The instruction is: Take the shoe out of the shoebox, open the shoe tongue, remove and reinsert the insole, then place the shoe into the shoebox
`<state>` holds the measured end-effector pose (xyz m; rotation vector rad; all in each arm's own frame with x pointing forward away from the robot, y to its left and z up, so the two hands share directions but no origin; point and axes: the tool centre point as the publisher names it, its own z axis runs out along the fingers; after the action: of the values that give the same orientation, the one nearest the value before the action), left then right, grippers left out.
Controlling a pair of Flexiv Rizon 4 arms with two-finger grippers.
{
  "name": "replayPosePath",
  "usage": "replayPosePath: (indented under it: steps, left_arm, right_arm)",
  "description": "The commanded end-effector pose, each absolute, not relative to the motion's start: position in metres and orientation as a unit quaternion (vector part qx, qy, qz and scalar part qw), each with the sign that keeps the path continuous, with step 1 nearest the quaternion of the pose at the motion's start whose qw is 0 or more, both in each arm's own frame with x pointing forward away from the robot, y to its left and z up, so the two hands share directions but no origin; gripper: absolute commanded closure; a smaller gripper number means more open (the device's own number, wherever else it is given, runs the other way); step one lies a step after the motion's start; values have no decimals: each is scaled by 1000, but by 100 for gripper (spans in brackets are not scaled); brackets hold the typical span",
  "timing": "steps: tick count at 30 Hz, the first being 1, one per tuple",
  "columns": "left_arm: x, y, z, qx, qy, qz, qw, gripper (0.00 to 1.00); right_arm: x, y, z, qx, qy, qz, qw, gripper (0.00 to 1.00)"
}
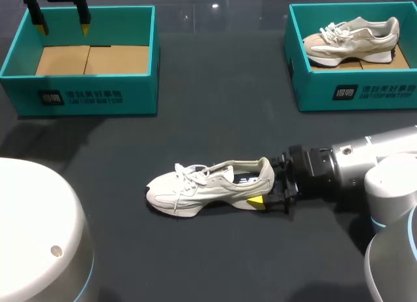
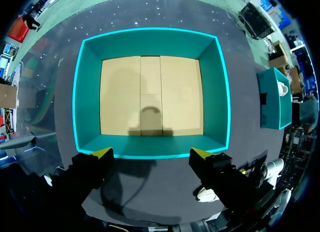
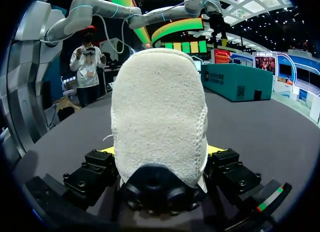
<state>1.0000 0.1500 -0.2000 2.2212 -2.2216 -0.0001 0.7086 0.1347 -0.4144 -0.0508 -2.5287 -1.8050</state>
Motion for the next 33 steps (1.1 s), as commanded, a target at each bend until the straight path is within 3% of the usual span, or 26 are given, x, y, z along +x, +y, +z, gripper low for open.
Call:
replayPosePath:
  steps: [1,5,24,33]
  left_arm:
    - [1000,150,-200,707,-707,0,0,0]
    - [997,146,-196,710,-705,2,1,0]
    - [865,71,-188,664,-748,5,-9,0]
    - [842,51,-178,658,-753,2,8,0]
  right_arm:
    - [710,141,-418,-17,-814,-580,16,100]
    - [710,141,-418,-17,-814,-580,16,100]
    - [710,141,-418,-17,-814,-580,16,100]
    - [710,141,-418,-17,-814,-580,16,100]
